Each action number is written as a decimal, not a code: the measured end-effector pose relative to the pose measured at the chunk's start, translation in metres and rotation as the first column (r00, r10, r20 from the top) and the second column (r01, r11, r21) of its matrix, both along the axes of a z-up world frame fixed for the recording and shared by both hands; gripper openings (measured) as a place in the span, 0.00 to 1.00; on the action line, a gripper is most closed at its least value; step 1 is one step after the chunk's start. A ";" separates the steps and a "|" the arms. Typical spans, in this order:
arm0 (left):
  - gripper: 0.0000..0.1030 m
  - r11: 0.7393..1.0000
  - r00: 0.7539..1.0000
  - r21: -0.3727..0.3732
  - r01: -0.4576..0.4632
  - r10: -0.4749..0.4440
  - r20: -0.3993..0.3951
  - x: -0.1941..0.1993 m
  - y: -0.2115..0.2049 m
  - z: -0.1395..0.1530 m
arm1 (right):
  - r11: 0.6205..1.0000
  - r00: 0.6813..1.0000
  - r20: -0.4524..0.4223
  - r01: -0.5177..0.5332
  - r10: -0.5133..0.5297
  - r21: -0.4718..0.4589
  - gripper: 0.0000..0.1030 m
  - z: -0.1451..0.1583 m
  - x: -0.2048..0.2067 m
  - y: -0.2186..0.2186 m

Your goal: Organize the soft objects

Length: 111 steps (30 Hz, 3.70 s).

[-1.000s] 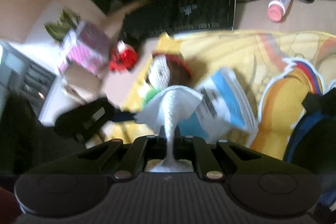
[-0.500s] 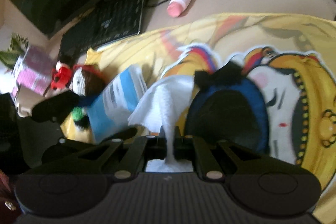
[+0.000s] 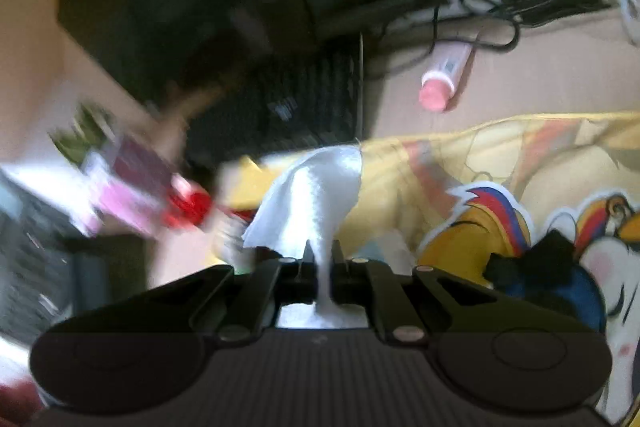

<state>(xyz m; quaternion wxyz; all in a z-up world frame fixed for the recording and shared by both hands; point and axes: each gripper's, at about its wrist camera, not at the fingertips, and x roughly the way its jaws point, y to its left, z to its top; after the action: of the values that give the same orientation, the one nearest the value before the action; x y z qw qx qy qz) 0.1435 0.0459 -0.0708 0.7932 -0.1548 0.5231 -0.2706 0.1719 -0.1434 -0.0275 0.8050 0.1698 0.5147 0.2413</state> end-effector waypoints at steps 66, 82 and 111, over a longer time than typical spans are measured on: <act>0.76 0.926 0.926 0.288 -0.244 0.135 0.352 0.094 0.014 0.036 | 0.987 0.990 -0.005 0.144 -0.144 -0.066 0.05 0.014 -0.025 -0.061; 0.90 0.869 0.929 0.369 -0.331 0.231 0.289 0.032 0.088 -0.004 | 0.995 0.999 -0.021 0.029 -0.031 -0.096 0.06 0.009 -0.033 -0.017; 0.67 0.957 0.972 0.265 -0.118 0.057 0.228 0.000 -0.016 -0.011 | 0.991 0.992 0.017 -0.127 0.128 -0.044 0.06 0.022 -0.012 0.052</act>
<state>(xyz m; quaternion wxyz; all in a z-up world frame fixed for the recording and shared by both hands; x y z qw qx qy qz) 0.1431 0.0296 -0.0817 0.8708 -0.0349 0.4583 -0.1743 0.1601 -0.0918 -0.0053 0.7965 0.1169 0.5213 0.2831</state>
